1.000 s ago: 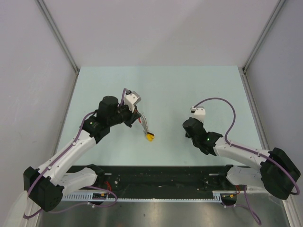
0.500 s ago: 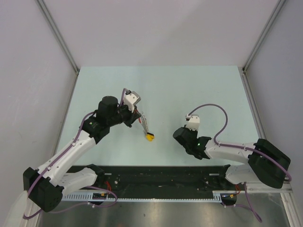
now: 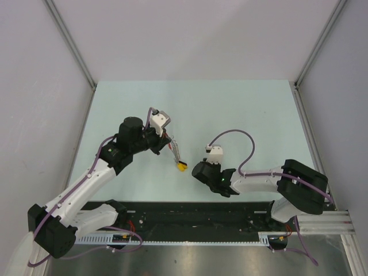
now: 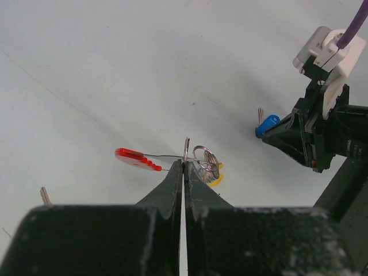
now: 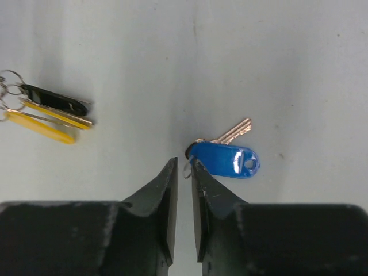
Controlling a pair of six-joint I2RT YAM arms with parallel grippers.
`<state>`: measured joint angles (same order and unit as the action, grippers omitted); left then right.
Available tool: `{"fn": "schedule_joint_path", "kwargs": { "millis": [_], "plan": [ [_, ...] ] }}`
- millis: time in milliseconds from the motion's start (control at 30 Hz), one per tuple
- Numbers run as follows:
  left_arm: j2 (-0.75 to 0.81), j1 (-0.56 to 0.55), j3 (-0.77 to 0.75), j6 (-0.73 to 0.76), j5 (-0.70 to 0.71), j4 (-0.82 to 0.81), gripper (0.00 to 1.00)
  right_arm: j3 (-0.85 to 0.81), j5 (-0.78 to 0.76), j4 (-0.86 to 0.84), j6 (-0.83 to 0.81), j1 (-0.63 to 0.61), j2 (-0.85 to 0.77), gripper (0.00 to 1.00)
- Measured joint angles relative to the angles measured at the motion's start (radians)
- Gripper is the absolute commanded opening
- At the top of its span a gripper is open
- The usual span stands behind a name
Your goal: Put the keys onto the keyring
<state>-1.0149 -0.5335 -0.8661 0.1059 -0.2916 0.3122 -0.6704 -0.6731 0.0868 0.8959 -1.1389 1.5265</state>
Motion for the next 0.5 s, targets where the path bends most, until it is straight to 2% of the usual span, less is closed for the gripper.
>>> {"fn": "schedule_joint_path", "kwargs": {
  "millis": [100,167,367,500],
  "plan": [
    [0.001,0.0,0.0,0.0,0.0,0.0,0.0,-0.018,0.009,-0.003,-0.02,0.0,-0.004,0.43],
    [0.001,0.0,0.0,0.0,0.0,0.0,0.0,-0.02,0.017,-0.001,-0.029,0.001,-0.022,0.46],
    [0.002,0.0,0.0,0.0,0.0,0.0,0.01,-0.022,0.112,0.032,-0.143,0.048,-0.167,0.47],
    [0.002,0.0,0.0,0.0,0.0,0.0,0.0,-0.023,0.233,0.072,-0.272,0.154,-0.26,0.49]
  ]
}}
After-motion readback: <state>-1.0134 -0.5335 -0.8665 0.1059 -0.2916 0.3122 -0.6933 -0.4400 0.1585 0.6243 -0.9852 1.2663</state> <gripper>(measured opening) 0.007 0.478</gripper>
